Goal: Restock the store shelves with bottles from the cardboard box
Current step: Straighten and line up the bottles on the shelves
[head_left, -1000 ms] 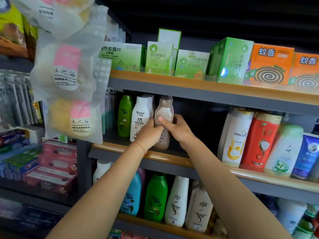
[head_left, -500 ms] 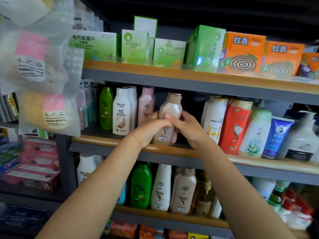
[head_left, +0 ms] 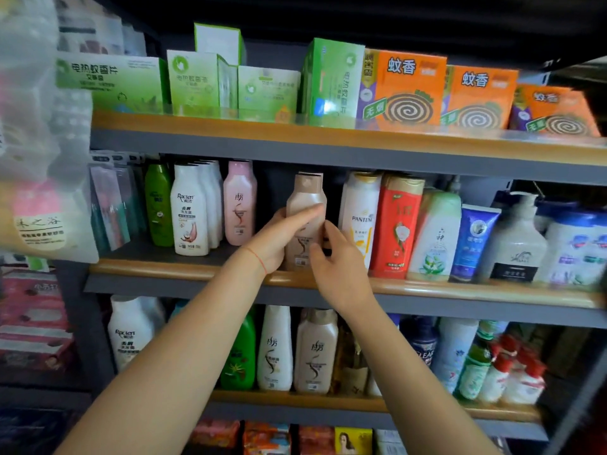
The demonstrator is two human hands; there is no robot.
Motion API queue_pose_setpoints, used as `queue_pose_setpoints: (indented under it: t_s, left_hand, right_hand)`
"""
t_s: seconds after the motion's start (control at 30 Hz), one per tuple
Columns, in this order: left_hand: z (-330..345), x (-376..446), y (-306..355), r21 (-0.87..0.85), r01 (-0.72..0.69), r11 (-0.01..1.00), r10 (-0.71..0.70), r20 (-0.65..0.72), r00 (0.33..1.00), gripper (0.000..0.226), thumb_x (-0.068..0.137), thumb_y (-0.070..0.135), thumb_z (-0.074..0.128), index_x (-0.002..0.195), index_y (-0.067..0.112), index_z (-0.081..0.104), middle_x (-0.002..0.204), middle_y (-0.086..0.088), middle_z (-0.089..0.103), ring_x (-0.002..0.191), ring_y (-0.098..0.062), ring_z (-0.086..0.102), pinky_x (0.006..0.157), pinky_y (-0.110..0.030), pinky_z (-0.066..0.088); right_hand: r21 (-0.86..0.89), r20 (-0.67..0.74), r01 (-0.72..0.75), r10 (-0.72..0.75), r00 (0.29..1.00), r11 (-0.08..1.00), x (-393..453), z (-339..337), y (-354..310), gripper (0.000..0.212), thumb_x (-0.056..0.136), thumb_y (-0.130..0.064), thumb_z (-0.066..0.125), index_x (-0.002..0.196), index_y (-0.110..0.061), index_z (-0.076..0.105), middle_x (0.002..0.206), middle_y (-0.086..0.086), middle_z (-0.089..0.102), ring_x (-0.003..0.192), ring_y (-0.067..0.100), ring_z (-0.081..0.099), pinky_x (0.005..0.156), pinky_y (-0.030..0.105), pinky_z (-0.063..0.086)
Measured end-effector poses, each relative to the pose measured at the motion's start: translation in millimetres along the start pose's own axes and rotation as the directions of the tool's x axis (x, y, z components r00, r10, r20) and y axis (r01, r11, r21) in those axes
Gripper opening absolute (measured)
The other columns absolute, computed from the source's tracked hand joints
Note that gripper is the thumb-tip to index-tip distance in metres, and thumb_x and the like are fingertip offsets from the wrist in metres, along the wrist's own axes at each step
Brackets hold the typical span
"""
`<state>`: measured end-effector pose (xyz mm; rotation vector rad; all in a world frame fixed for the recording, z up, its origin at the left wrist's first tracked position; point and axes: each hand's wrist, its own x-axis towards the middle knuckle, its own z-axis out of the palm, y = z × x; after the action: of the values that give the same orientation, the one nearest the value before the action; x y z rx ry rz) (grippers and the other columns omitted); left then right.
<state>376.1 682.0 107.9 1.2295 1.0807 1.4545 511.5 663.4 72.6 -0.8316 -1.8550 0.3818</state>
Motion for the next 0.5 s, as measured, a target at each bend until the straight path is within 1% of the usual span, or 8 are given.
queue_pose_setpoints:
  t_s: [0.07, 0.1, 0.17, 0.27, 0.37, 0.43, 0.5]
  left_hand:
    - [8.3, -0.3, 1.8, -0.024, 0.018, 1.0, -0.018, -0.001, 1.0, 0.057, 0.082, 0.039, 0.08, 0.13, 0.02, 0.057, 0.108, -0.004, 0.076, 0.095, -0.015, 0.074, 0.076, -0.027, 0.057]
    - [12.7, -1.3, 2.7, -0.031, 0.022, 0.999, -0.022, 0.003, 1.0, 0.052, 0.084, 0.037, 0.078, 0.128, 0.02, 0.057, 0.107, -0.004, 0.076, 0.094, -0.015, 0.074, 0.076, -0.028, 0.057]
    - [20.6, -3.0, 3.3, -0.029, 0.027, 0.999, -0.027, 0.012, 1.0, 0.048, 0.085, 0.036, 0.077, 0.127, 0.021, 0.058, 0.107, -0.004, 0.076, 0.097, -0.017, 0.073, 0.081, -0.031, 0.056]
    - [27.9, -4.0, 3.0, -0.03, 0.022, 0.999, -0.022, -0.001, 1.0, 0.041, 0.084, 0.037, 0.077, 0.12, 0.028, 0.059, 0.106, -0.002, 0.076, 0.098, -0.017, 0.073, 0.085, -0.034, 0.056]
    - [30.4, -2.6, 2.9, -0.011, 0.011, 1.0, -0.012, -0.02, 1.0, 0.047, 0.084, 0.04, 0.077, 0.125, 0.029, 0.059, 0.11, -0.002, 0.075, 0.103, -0.019, 0.072, 0.088, -0.035, 0.056]
    - [32.6, -1.9, 2.3, 0.007, 0.017, 1.0, -0.017, -0.041, 0.999, 0.058, 0.081, 0.046, 0.078, 0.132, 0.028, 0.056, 0.114, -0.002, 0.073, 0.105, -0.019, 0.07, 0.088, -0.036, 0.054]
    - [34.7, -1.0, 0.4, 0.031, 0.017, 0.999, -0.015, -0.063, 0.998, 0.069, 0.078, 0.053, 0.077, 0.137, 0.027, 0.052, 0.118, -0.001, 0.07, 0.108, -0.017, 0.067, 0.094, -0.038, 0.052]
  right_hand:
    - [-0.046, -0.025, 0.001, -0.002, 1.0, 0.999, -6.8, -4.4, -0.4, 0.021, 0.097, -0.011, 0.049, 0.117, -0.006, 0.055, 0.104, 0.005, 0.054, 0.094, 0.017, 0.048, 0.079, 0.023, 0.04]
    - [-0.061, -0.038, -0.002, 0.0, 0.999, 0.998, -9.0, -6.8, 0.3, 0.023, 0.096, -0.012, 0.049, 0.119, -0.008, 0.054, 0.106, 0.003, 0.052, 0.093, 0.016, 0.049, 0.079, 0.022, 0.04]
    - [-0.104, -0.069, -0.001, -0.006, 0.998, 0.995, -12.4, -11.2, 1.7, 0.027, 0.095, -0.012, 0.05, 0.122, -0.01, 0.053, 0.107, -0.002, 0.048, 0.093, 0.017, 0.051, 0.081, 0.025, 0.044]
    - [-0.127, -0.084, -0.005, -0.006, 0.996, 0.992, -15.2, -14.7, 3.9, 0.037, 0.095, -0.014, 0.051, 0.132, -0.008, 0.049, 0.109, 0.001, 0.048, 0.093, 0.02, 0.053, 0.085, 0.033, 0.049]
    - [-0.142, -0.084, -0.012, 0.001, 0.997, 0.99, -17.2, -15.3, 5.9, 0.045, 0.095, -0.017, 0.051, 0.14, -0.01, 0.045, 0.116, 0.003, 0.051, 0.096, 0.021, 0.054, 0.086, 0.037, 0.05]
    - [-0.145, -0.094, -0.012, -0.002, 0.996, 0.989, -19.0, -16.6, 6.6, 0.046, 0.096, -0.018, 0.051, 0.14, -0.011, 0.044, 0.117, 0.003, 0.052, 0.096, 0.02, 0.055, 0.085, 0.038, 0.051]
    - [-0.135, -0.105, -0.011, -0.004, 0.994, 0.991, -21.7, -18.4, 6.1, 0.043, 0.095, -0.017, 0.051, 0.138, -0.012, 0.046, 0.114, 0.0, 0.051, 0.095, 0.019, 0.056, 0.083, 0.038, 0.051]
